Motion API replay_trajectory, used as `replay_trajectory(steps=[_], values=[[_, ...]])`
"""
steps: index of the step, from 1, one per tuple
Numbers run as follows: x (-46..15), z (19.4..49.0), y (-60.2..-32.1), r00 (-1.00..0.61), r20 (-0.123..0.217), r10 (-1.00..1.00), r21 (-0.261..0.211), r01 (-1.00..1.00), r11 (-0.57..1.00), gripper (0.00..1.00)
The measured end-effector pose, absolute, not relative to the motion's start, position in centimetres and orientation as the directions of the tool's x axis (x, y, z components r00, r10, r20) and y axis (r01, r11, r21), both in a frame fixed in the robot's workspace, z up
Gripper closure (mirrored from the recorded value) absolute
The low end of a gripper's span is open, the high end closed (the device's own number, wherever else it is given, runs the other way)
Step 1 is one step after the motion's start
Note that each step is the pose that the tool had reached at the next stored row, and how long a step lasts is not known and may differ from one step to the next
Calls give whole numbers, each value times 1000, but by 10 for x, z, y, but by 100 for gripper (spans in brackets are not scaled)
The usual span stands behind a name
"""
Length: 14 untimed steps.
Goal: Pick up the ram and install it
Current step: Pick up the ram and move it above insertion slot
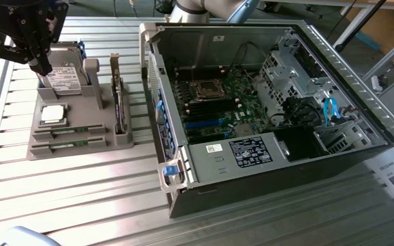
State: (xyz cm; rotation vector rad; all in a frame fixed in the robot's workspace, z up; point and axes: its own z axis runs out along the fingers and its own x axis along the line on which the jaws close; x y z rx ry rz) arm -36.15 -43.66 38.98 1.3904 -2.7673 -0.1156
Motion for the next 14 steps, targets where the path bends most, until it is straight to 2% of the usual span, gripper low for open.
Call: replay_trajectory(steps=[14], values=[[-361, 390, -437, -479, 4, -878, 86, -874, 478, 90]])
